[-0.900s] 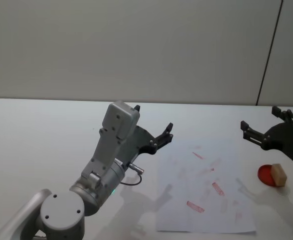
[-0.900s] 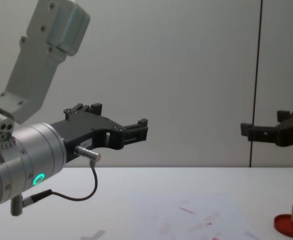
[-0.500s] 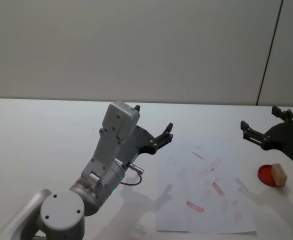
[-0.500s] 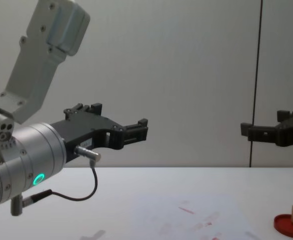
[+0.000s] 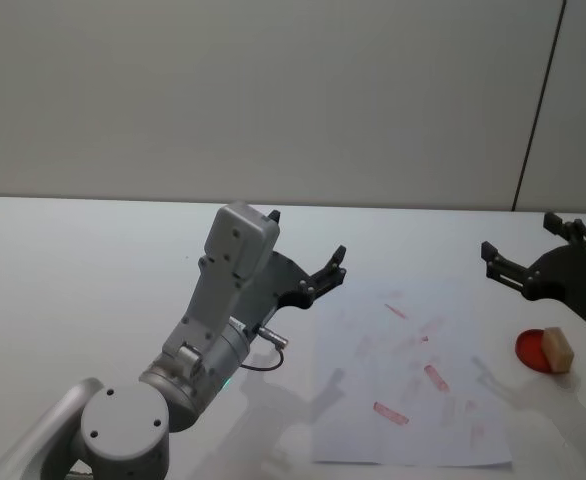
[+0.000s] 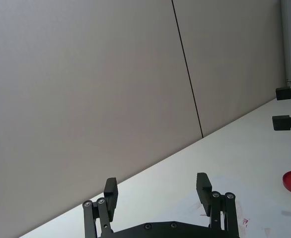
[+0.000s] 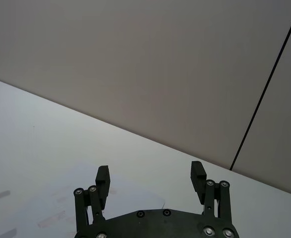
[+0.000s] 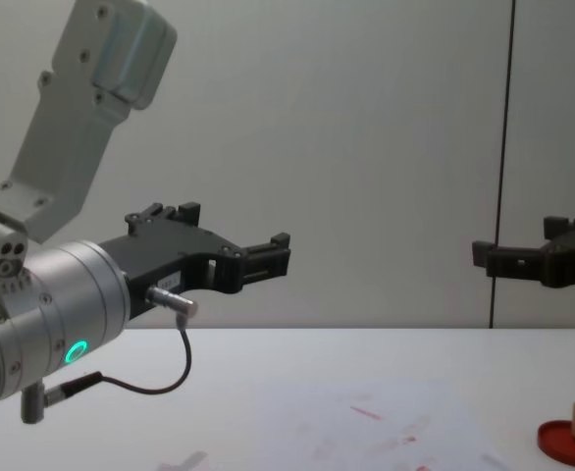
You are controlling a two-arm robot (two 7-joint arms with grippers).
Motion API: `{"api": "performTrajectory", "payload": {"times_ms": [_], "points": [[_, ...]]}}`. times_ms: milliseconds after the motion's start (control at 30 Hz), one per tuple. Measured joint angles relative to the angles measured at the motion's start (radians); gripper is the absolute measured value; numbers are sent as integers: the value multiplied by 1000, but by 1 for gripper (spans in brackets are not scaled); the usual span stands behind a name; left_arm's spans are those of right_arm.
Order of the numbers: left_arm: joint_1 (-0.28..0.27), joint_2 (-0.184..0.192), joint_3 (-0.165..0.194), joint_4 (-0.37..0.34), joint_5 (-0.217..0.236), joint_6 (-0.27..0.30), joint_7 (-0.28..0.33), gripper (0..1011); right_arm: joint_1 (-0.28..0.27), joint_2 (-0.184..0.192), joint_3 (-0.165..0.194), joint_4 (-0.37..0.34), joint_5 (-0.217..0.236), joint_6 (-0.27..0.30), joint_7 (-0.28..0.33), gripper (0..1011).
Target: Use the one hand to pick up the stamp and affix it onto the A4 paper.
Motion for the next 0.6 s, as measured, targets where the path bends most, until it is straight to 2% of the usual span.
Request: {"api": "performTrajectory", "payload": {"times_ms": [600], "points": [[0,0,0,0,0,0,0,1002,0,0,0,0,0,0,0,1001]]}}
